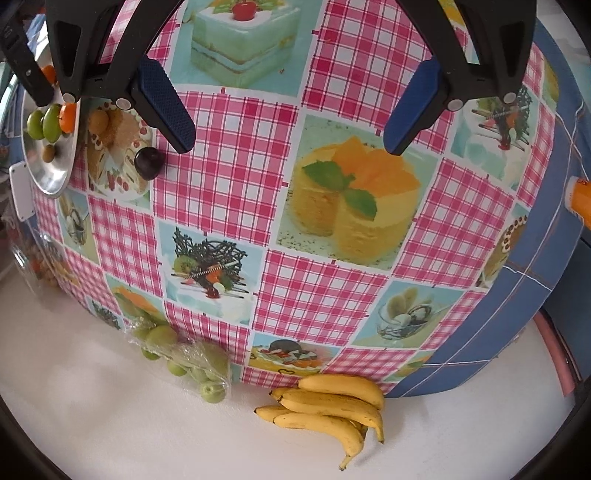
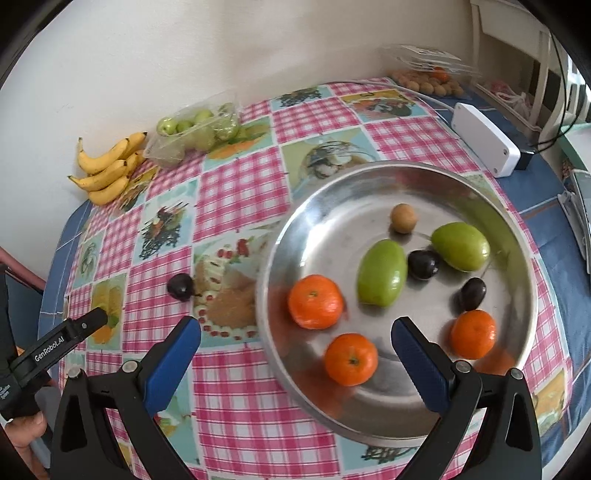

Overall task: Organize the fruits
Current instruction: 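Move both grippers back from the bowl toward the dark plum and brown kiwi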

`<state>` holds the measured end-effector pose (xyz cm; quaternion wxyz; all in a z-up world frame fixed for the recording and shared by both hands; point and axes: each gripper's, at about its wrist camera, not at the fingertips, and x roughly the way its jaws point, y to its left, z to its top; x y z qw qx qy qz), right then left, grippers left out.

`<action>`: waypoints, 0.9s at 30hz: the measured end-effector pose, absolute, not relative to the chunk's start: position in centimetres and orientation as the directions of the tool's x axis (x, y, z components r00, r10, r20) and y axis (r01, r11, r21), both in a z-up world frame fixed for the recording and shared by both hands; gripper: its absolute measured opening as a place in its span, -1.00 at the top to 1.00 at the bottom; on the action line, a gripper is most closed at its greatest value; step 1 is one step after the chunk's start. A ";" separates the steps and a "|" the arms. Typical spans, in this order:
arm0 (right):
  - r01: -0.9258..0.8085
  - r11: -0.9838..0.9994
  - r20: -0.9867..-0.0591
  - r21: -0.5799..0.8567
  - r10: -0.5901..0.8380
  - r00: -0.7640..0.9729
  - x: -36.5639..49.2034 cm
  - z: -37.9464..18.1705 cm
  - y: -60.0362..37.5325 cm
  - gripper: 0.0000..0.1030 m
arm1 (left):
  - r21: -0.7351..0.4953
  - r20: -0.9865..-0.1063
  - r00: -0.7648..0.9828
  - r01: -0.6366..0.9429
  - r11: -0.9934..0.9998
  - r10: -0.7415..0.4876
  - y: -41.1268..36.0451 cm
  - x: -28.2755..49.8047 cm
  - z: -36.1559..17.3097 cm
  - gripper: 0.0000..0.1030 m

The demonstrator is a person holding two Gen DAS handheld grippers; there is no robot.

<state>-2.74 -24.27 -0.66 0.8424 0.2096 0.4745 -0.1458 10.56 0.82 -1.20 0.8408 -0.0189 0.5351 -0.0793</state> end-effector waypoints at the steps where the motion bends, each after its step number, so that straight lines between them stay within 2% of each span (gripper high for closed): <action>1: 0.438 0.874 -0.860 0.211 -0.047 0.508 -2.6 -0.6 -24.0 -0.99 | -0.119 -0.892 0.422 0.118 0.986 -0.158 0.9 10.6 -1.1 -1.00; 5: 0.422 0.885 -0.865 0.199 -0.044 0.501 -2.0 -0.6 -22.9 -0.99 | -0.116 -0.882 0.442 0.137 0.984 -0.165 0.9 10.6 -0.9 -1.00; 12: 0.383 0.889 -0.841 0.252 0.005 0.542 -1.2 -0.1 -21.8 -0.99 | -0.224 -0.869 0.413 0.162 0.961 -0.272 0.7 10.7 -0.7 -1.00; 19: 0.342 0.906 -0.837 0.251 0.025 0.547 -0.6 0.0 -21.2 -0.99 | -0.159 -0.846 0.472 0.219 0.963 -0.248 -0.3 10.6 0.8 -1.00; 23: 0.333 0.894 -0.824 0.300 0.066 0.563 -0.4 -0.1 -21.2 -0.99 | -0.122 -0.832 0.506 0.236 0.964 -0.229 -0.7 10.5 1.6 -1.00; 27: 0.306 0.883 -0.814 0.356 0.132 0.566 -0.1 -0.4 -20.9 -0.99 | -0.139 -0.848 0.474 0.237 0.961 -0.239 -1.0 10.6 1.6 -1.00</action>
